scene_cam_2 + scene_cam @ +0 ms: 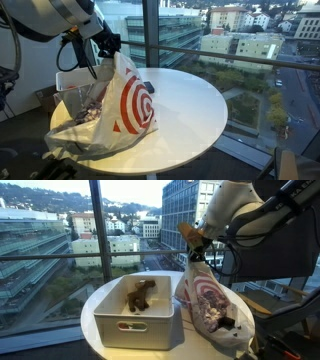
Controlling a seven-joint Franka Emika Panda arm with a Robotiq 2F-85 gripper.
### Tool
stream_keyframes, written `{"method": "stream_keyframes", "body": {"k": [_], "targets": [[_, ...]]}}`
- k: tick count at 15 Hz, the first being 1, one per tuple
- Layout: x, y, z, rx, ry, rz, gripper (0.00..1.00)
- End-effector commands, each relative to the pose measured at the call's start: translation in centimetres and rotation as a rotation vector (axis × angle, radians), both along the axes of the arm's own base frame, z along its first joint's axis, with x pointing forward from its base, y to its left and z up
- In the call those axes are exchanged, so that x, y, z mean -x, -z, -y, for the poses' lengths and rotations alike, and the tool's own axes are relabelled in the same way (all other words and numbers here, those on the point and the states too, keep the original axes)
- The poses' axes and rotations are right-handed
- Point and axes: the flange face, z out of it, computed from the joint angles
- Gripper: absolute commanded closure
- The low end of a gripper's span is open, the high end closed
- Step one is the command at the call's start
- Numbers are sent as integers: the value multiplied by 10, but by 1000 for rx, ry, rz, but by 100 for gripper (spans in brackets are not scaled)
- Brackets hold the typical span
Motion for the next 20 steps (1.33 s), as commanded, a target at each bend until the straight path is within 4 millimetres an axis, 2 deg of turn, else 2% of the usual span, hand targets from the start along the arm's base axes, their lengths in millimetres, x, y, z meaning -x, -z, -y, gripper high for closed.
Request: {"method": "stream_keyframes", "body": {"k": [1, 2, 6, 9, 12, 16, 20], "targets": [[-13, -14, -7, -2, -55, 3, 73], [-15, -9, -7, -10, -59, -16, 73], [-10, -6, -3, 29, -28, -179, 43], [7, -16, -4, 54, -51, -293, 21], [30, -33, -14, 82, -147, -351, 1], [31, -41, -46, 175, -298, -391, 0], [11, -46, -100, 240, -446, -393, 0]]}}
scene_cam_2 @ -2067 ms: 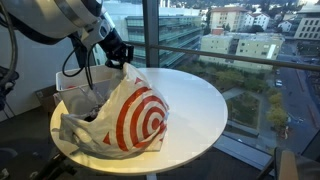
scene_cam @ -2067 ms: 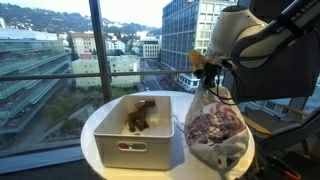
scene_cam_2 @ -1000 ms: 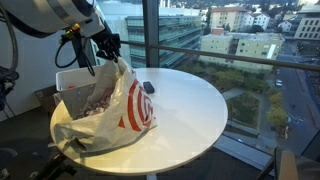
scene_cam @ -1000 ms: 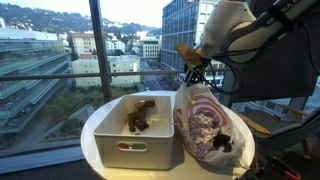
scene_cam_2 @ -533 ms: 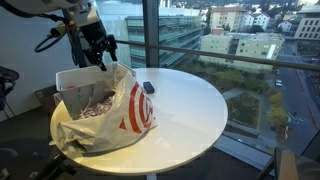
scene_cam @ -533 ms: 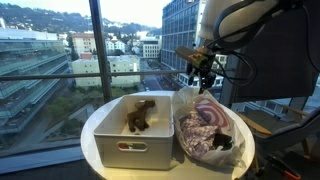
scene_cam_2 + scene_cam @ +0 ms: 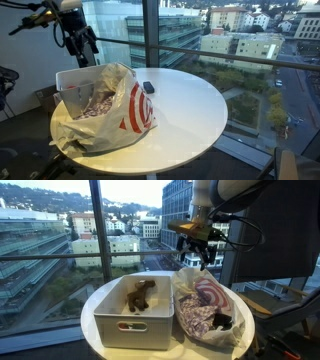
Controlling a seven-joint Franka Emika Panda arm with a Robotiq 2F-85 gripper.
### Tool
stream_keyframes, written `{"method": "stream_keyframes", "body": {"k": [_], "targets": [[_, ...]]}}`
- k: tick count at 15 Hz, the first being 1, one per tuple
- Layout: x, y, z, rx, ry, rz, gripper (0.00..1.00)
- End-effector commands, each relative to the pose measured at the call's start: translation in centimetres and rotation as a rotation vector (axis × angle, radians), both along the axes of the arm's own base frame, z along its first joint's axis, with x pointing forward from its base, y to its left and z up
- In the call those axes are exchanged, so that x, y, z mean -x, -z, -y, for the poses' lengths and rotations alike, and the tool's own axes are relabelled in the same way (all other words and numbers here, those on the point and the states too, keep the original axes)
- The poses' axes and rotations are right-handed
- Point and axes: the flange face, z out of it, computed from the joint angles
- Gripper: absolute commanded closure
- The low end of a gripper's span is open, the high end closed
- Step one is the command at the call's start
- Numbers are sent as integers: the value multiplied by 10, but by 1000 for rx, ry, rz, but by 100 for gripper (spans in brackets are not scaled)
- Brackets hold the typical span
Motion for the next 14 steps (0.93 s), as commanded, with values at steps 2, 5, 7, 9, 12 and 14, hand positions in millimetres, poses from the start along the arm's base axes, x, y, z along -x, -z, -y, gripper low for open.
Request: {"method": "stream_keyframes", "body": {"k": [2, 5, 7, 9, 12, 14], "targets": [[-38, -14, -58, -4, -160, -37, 0], [-60, -3, -96, -39, -267, -92, 0], [-72, 15, -122, -34, -329, -126, 0], [-82, 40, -145, -29, -363, -164, 0], [-87, 77, -179, -21, -383, -189, 0], [-87, 100, -200, 16, -395, -173, 0]]}}
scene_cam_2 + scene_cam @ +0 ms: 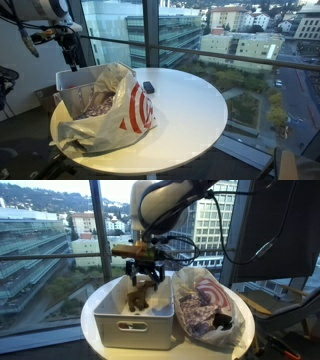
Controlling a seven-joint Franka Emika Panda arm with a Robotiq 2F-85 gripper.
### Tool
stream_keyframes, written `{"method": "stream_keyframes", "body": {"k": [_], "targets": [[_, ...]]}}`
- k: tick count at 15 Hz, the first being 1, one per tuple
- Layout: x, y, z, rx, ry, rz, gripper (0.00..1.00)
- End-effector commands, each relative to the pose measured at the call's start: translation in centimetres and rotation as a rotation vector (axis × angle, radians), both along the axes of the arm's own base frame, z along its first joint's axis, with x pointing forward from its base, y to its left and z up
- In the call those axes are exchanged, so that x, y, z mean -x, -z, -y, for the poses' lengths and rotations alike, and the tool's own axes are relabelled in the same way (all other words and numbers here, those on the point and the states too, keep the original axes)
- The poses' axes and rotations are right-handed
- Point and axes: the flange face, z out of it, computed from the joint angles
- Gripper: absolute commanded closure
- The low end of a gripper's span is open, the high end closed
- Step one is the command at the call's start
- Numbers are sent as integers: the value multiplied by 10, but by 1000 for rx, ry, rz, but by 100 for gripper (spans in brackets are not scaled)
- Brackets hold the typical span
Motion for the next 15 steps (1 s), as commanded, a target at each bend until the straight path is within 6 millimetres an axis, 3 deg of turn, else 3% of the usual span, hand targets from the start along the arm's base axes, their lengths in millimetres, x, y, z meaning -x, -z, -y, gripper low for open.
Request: {"method": "stream_keyframes", "body": {"k": [1, 5, 8, 11, 15], "targets": [[-12, 32, -41, 38, -12, 32, 0], [-8, 75, -75, 76, -4, 34, 0], [-12, 105, -90, 85, 11, 8, 0], [-21, 123, -94, 97, 16, 10, 0], [-40, 130, -87, 78, 46, 5, 0]]}}
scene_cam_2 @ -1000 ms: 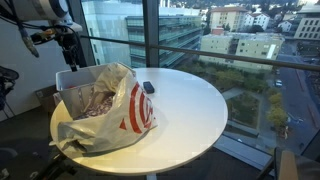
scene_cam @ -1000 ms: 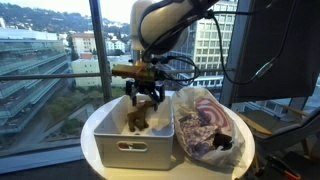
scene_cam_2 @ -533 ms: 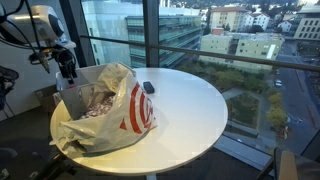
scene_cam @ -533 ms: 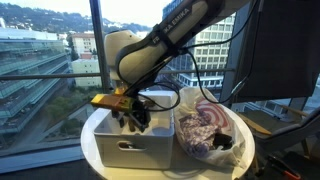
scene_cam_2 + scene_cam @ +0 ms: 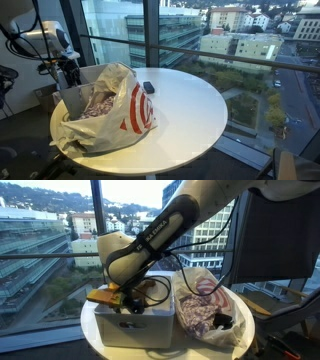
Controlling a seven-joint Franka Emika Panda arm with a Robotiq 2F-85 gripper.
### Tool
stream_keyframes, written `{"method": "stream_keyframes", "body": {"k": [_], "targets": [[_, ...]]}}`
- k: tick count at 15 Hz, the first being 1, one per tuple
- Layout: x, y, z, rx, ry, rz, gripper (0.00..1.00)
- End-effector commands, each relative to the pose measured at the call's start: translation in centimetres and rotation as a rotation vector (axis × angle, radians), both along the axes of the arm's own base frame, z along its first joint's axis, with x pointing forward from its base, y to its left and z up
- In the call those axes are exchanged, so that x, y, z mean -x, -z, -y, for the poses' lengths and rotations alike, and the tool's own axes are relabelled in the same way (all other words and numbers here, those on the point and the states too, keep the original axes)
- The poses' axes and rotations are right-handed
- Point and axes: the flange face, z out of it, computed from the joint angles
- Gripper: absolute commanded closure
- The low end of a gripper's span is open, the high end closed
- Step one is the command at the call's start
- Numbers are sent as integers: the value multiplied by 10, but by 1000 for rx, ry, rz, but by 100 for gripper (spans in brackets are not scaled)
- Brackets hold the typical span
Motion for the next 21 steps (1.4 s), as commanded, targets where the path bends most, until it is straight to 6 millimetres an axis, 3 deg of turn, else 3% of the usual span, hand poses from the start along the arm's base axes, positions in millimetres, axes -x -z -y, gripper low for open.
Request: {"method": "stream_keyframes", "body": {"k": [1, 10, 11, 12, 21], "targets": [[-22, -1, 1, -30, 34, 16, 0], [-29, 41, 10, -47, 55, -76, 0], [-29, 45, 11, -43, 53, -77, 17], [-29, 47, 11, -41, 48, -79, 25], [-32, 36, 20, -44, 89, -108, 95]]}}
